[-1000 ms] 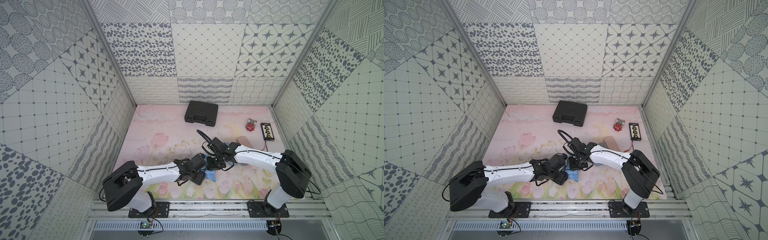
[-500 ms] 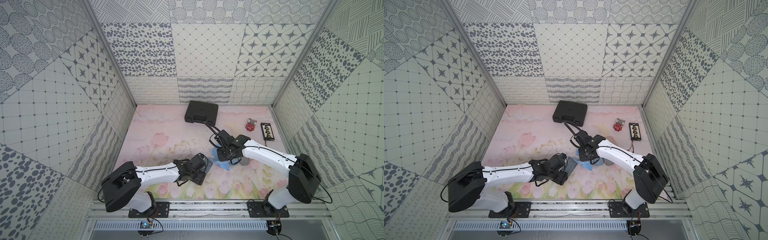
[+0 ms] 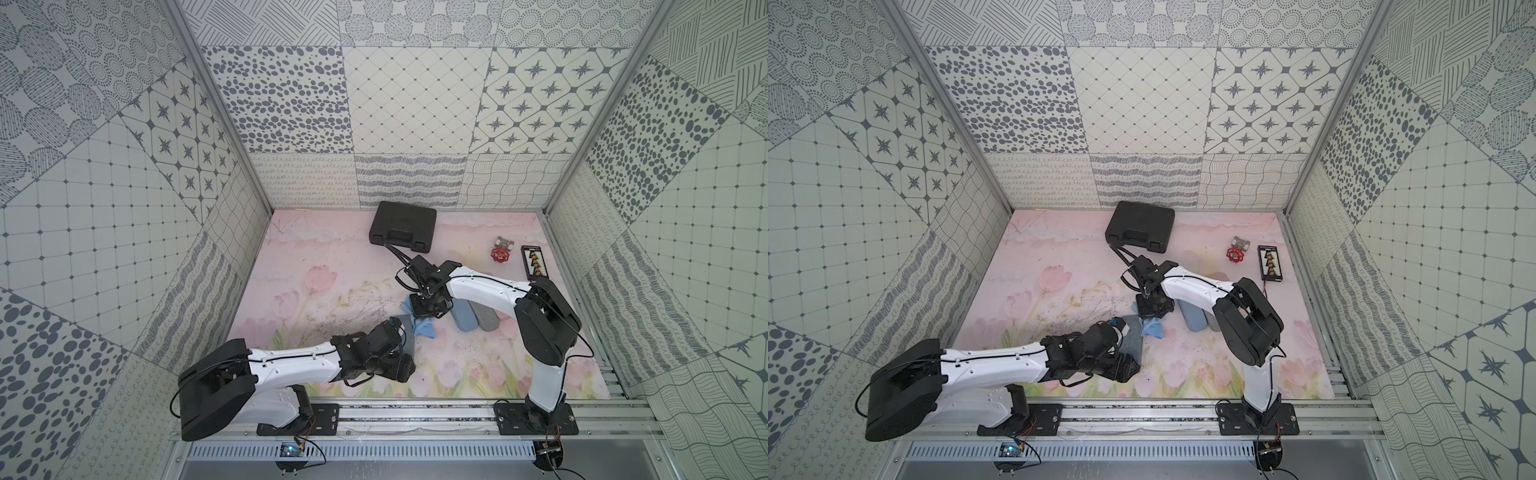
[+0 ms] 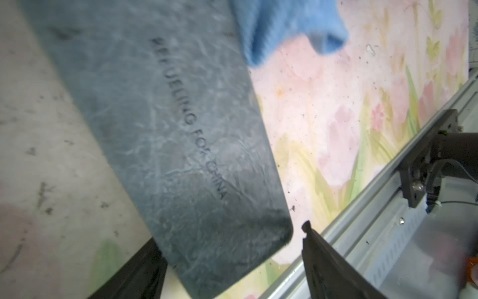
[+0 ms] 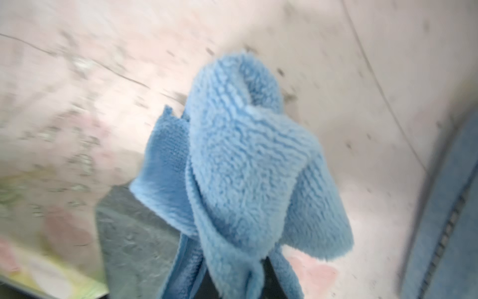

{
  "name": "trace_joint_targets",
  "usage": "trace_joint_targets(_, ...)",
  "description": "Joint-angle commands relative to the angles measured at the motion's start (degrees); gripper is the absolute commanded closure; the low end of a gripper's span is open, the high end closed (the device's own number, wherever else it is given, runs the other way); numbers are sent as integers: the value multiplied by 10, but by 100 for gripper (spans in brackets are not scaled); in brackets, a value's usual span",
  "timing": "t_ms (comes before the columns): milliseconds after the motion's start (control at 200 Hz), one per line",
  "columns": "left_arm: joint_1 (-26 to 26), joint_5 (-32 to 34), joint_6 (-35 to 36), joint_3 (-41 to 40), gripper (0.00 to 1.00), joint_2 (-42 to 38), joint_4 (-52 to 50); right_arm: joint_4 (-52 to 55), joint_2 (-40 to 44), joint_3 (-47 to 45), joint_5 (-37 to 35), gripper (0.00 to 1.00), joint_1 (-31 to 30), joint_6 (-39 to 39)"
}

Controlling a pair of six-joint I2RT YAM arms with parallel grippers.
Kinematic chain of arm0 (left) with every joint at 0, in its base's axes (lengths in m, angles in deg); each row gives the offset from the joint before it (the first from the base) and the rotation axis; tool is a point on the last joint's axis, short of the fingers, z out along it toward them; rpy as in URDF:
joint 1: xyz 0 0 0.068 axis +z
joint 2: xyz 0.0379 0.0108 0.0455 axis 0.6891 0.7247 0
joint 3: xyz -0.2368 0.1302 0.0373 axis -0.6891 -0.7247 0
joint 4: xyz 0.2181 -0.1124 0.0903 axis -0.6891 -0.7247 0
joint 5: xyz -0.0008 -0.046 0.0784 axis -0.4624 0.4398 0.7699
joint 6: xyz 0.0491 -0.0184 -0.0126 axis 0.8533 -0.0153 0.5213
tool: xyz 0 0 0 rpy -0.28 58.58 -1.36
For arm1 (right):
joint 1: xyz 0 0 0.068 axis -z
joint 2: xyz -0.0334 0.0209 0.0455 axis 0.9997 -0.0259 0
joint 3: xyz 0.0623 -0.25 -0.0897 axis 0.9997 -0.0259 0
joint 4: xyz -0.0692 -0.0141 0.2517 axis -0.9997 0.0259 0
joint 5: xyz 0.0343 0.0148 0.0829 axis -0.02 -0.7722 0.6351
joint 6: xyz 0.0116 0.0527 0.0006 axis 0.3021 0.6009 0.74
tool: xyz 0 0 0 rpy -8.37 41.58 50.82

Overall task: Wipe the eyeglass case
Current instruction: Wipe the dirt from the eyeglass case.

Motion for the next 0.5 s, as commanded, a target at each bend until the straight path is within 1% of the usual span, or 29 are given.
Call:
trace_joint_targets(0, -19, -34, -35, 21, 16, 11, 88, -6, -21, 62, 60, 100, -8, -33)
trace_joint_targets(55, -19, -37, -12, 37, 16, 24, 89, -8, -20, 74, 69, 100, -6, -35)
trace_joint_targets(140, -19, -26, 36, 74, 15, 28, 54, -7, -7, 75, 76, 100, 8, -36)
trace_joint_targets(225, -19, -9, 87, 107, 14, 18, -1, 2, 18, 67, 71, 100, 31, -41)
trace_joint_targets(290, -15, 15, 127, 133, 13, 10, -64, 15, 50, 55, 49, 100, 48, -40)
trace_joint_targets(345, -4, 33, 155, 151, 11, 3, -119, 27, 83, 33, 20, 100, 58, -35)
trace_joint_targets(425, 25, 45, 186, 167, 10, -3, -173, 48, 133, -17, -22, 100, 62, -20)
trace_joint_targets(495, 54, 62, 212, 175, 6, -6, -196, 63, 175, -77, -25, 100, 59, 6)
